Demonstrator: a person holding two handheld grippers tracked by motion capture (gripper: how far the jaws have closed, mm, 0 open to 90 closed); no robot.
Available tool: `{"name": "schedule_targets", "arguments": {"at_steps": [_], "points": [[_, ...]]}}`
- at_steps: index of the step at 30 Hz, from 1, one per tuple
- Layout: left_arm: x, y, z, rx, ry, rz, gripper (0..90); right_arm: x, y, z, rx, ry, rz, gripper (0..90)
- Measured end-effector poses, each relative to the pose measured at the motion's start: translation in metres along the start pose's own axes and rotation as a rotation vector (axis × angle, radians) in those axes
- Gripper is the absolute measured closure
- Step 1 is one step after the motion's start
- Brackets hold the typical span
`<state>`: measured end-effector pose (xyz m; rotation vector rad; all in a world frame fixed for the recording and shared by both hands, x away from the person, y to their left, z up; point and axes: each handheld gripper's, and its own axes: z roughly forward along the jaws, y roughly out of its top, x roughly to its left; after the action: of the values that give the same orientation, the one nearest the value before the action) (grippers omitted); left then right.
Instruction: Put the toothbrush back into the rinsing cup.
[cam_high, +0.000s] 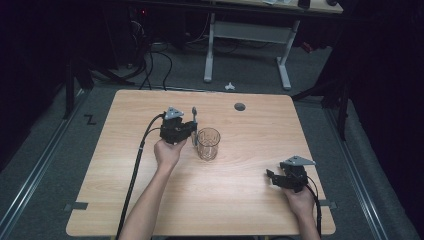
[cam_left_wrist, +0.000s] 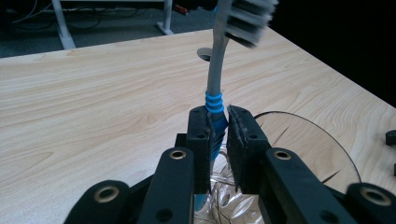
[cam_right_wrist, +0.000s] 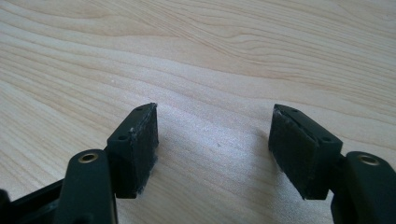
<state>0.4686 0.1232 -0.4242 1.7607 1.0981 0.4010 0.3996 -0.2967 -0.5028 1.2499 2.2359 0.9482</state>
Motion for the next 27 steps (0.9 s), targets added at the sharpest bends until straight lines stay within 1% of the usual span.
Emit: {"name": "schedule_targets", "arguments": {"at_steps": [7,11,16,21,23,27], "points": [[0.0016,-0.0032,0.0019,0.019,-0.002,-0.002,79.2,0.0000,0.0000,0.0000,0.000,0.000,0.000,33.5],[0.0006,-0.0034,0.0031,0.015,-0.005,-0.004,79.1,0.0001,0.0000,-0.0001,0.000,0.000,0.002,33.6],[0.0003,-0.0039,0.0033,0.025,-0.006,-0.002,78.9,0.0001,0.0000,0.0000,0.000,0.000,0.002,33.6],[-0.0001,-0.0040,0.0030,0.032,-0.008,-0.001,75.6,0.0001,0.0000,-0.0001,0.000,-0.001,0.001,33.5],[-0.0008,-0.0039,0.0025,0.032,-0.001,0.004,73.7,0.0001,0.0000,0.0000,0.000,-0.001,0.002,33.6],[-0.0040,-0.0020,-0.0012,0.016,0.003,0.011,69.7,0.0001,0.0000,0.0000,0.000,-0.001,0.002,33.5]]}}
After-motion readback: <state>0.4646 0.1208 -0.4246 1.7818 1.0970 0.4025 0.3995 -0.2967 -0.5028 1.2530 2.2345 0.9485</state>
